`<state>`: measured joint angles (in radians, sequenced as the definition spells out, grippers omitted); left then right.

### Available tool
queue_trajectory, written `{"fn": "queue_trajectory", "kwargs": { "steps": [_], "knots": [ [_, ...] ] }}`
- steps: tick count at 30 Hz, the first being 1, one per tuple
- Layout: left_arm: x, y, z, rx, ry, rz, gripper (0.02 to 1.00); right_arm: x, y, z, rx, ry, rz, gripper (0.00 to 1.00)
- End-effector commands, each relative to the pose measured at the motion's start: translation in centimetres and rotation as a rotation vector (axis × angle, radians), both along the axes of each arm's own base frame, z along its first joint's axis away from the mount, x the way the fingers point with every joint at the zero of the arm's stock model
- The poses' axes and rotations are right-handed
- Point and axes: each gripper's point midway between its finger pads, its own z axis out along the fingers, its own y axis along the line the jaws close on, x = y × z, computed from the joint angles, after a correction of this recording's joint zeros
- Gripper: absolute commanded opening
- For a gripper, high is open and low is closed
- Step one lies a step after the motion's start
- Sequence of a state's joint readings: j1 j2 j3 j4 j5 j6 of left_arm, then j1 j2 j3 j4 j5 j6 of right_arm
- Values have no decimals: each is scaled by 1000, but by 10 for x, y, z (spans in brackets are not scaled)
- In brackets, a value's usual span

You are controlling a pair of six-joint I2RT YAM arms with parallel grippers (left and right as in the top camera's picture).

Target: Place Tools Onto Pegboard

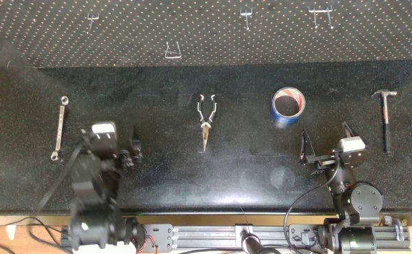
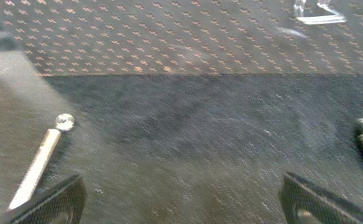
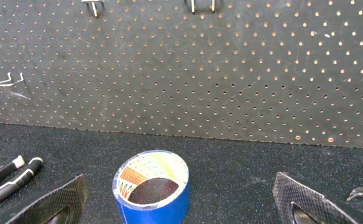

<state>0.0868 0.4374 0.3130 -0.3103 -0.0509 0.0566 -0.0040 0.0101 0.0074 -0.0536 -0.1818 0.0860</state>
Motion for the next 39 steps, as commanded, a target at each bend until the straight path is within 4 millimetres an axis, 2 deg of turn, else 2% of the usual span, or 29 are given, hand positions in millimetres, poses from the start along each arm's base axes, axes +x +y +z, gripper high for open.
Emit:
{"fn": "queue_trajectory", "kwargs": {
  "steps": [1,3,5,8,9,12,16,21,26,30,39],
  "knots": [
    [11,57,24,81,351,124,993,0,1,0,14,2,0,978],
    [6,92,13,107,572,143,993,0,1,0,14,2,0,978],
    [1,115,3,89,692,157,993,0,1,0,14,2,0,978],
    [-9,160,-10,3,780,258,993,0,1,0,14,2,0,978],
    [-11,173,-17,-27,800,235,993,0,1,0,14,2,0,978],
    [-2,191,-36,-83,880,139,993,0,1,0,14,2,0,978],
    [31,199,-58,-170,939,55,993,0,1,0,14,2,0,978],
    [43,204,-97,-184,1029,-24,996,0,1,0,14,2,0,978],
    [48,209,-116,-179,1058,-72,993,0,1,0,14,2,0,978],
    [41,213,-129,-140,1115,-111,996,0,1,0,14,2,0,978],
    [41,216,-140,-138,1132,-107,996,0,1,0,14,2,0,978]
  ]
}}
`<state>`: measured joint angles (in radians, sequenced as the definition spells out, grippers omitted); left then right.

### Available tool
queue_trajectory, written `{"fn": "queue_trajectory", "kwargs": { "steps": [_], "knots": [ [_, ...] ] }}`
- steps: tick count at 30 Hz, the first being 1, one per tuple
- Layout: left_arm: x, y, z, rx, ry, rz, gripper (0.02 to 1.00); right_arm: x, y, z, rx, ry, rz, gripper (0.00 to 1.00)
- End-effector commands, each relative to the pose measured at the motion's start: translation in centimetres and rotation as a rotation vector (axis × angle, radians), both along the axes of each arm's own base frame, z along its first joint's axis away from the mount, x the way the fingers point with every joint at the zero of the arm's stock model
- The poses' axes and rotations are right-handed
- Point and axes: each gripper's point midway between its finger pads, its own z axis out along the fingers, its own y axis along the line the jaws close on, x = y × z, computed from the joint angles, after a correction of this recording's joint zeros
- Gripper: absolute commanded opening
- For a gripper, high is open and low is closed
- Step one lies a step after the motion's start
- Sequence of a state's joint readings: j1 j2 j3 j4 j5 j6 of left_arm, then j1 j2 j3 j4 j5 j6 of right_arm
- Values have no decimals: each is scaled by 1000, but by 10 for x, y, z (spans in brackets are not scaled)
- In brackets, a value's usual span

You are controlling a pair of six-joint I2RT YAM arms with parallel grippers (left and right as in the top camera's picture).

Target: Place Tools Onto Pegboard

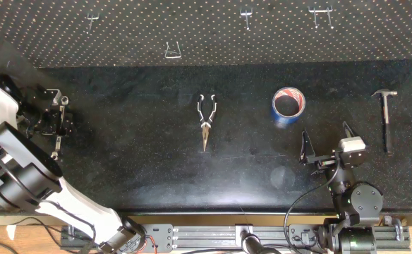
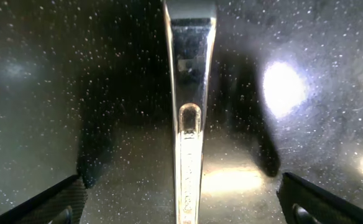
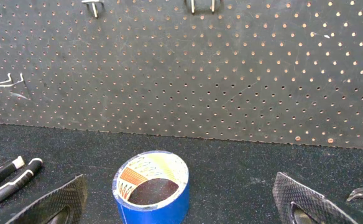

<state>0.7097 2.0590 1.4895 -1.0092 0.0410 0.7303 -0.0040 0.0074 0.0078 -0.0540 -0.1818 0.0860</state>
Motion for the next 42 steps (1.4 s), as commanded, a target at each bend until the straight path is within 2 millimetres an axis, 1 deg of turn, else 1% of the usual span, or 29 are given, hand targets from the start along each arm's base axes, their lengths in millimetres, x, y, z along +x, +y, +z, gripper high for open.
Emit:
{"fn": "queue_trajectory", "kwargs": {
  "steps": [1,3,4,5,6,7,9,10,11,12,14,16,17,19,20,21,22,24,26,27,28,29,30,31,32,33,34,38,42],
  "knots": [
    [0,4,-10,-2,27,-16,996,0,1,-1,14,4,0,978],
    [-1,4,-13,-4,33,-16,998,0,1,-1,14,4,0,978],
    [-2,4,-14,-5,39,-16,978,0,1,-1,14,4,0,978],
    [-3,5,-17,-1,50,-16,825,0,1,-1,14,4,0,978],
    [-5,5,-19,2,63,-17,722,0,1,-1,14,4,0,978],
    [-9,8,-23,15,88,-17,551,0,1,-1,14,4,0,978],
    [-11,8,-26,14,98,-18,435,0,1,-1,14,4,0,978],
    [-10,8,-28,9,96,-18,301,0,1,-1,14,4,0,978],
    [-8,6,-28,-2,87,-18,108,0,1,-1,14,4,0,978],
    [-7,6,-28,-3,80,-17,29,0,1,-1,14,4,0,978],
    [-1,5,-28,-11,51,-10,29,0,1,-1,14,4,0,978],
    [6,3,-27,-21,23,71,29,0,1,-1,14,4,0,978],
    [11,2,-14,0,0,121,29,0,1,-1,14,4,0,978],
    [26,-9,33,70,-115,93,29,0,1,-1,14,4,0,978],
    [32,-17,65,131,-207,66,27,0,1,-1,14,4,0,978],
    [33,-24,93,200,-307,49,29,0,1,-1,14,4,0,978],
    [28,-28,117,275,-410,46,29,0,1,-1,14,4,0,978],
    [14,-39,146,372,-594,76,29,0,1,-1,14,4,0,978],
    [8,-52,169,379,-736,171,29,0,1,-1,14,4,0,978],
    [9,-72,185,340,-826,236,27,0,1,-1,14,4,0,978],
    [14,-95,197,308,-873,211,27,0,1,-1,14,4,0,978],
    [23,-124,206,276,-913,127,29,0,1,-1,14,4,0,978],
    [30,-141,208,250,-930,82,27,0,1,-1,14,4,0,978],
    [39,-157,207,194,-943,95,29,0,1,-1,14,4,0,978],
    [49,-164,205,154,-956,121,29,0,1,-1,14,4,0,978],
    [61,-164,205,142,-979,134,27,0,1,-1,14,4,0,978],
    [67,-161,205,147,-989,132,27,0,1,-1,14,4,0,978],
    [85,-157,197,170,-975,82,29,0,1,-1,14,4,0,978],
    [93,-173,186,146,-950,36,29,0,1,-1,14,4,0,978]
  ]
}}
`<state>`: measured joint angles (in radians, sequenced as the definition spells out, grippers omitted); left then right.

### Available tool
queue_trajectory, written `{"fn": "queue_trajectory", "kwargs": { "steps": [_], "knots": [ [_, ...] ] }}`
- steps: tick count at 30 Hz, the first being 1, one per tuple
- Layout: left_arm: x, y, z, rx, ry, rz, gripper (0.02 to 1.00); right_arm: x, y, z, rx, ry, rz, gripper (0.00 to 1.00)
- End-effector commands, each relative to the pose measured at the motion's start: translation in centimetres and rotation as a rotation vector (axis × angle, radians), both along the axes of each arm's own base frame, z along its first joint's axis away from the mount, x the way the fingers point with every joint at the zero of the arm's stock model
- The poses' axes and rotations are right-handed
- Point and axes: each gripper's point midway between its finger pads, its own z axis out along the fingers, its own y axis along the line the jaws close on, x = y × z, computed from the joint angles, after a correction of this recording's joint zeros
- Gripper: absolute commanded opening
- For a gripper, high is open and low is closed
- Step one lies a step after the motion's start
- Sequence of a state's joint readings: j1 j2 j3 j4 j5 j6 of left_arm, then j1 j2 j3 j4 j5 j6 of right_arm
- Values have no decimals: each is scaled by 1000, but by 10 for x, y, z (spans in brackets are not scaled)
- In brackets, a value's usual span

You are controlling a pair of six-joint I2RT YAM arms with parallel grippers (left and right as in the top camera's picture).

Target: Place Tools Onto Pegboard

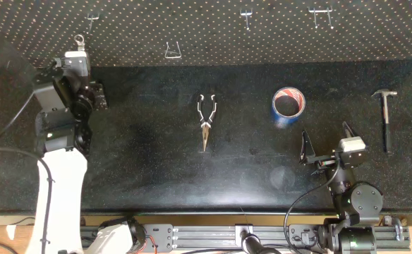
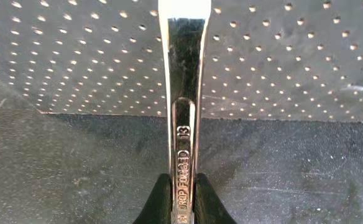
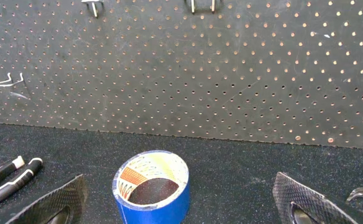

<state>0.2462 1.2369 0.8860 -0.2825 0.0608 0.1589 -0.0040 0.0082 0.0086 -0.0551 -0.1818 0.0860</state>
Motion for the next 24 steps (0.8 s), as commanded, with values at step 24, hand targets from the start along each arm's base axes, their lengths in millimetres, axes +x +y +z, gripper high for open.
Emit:
{"fn": "queue_trajectory", "kwargs": {
  "steps": [24],
  "knots": [
    [-2,-15,35,73,-48,-12,29,0,1,-1,14,3,0,978]
  ]
}}
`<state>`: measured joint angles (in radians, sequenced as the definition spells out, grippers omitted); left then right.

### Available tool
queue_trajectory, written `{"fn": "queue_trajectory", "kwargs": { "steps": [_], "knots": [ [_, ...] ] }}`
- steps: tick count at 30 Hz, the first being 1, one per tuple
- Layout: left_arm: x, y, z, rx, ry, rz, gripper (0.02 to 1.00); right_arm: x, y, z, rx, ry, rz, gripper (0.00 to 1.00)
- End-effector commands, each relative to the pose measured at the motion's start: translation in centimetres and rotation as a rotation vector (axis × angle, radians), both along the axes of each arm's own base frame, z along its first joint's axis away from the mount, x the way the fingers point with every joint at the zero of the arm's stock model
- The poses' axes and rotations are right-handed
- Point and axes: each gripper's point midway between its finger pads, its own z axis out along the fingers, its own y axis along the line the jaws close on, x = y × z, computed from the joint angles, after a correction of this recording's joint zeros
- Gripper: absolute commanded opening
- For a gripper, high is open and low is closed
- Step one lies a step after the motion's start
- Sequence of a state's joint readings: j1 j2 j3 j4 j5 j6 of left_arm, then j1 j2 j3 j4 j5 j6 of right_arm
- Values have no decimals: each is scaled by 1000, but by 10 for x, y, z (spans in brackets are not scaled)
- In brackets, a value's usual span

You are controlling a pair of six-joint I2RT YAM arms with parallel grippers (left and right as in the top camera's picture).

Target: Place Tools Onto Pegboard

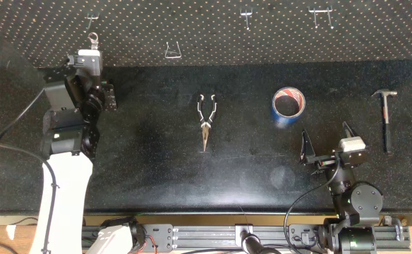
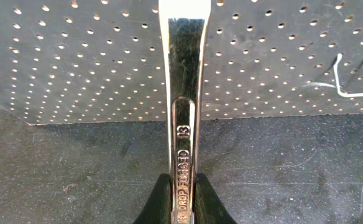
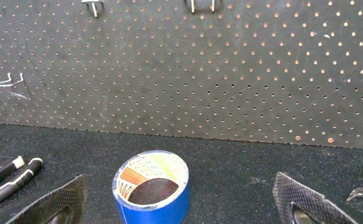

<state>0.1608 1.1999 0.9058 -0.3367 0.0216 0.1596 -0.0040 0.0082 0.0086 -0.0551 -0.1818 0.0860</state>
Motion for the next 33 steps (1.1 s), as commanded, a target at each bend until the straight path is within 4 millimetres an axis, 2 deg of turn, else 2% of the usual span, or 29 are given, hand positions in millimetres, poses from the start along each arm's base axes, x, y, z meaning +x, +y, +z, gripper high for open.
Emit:
{"fn": "queue_trajectory", "kwargs": {
  "steps": [1,20,33],
  "knots": [
    [0,18,24,50,-53,58,29,0,1,-1,14,3,0,976],
    [5,32,12,46,-28,94,27,0,1,-1,14,3,0,978],
    [24,30,2,53,-28,51,29,0,1,-1,14,3,0,978]
  ]
}}
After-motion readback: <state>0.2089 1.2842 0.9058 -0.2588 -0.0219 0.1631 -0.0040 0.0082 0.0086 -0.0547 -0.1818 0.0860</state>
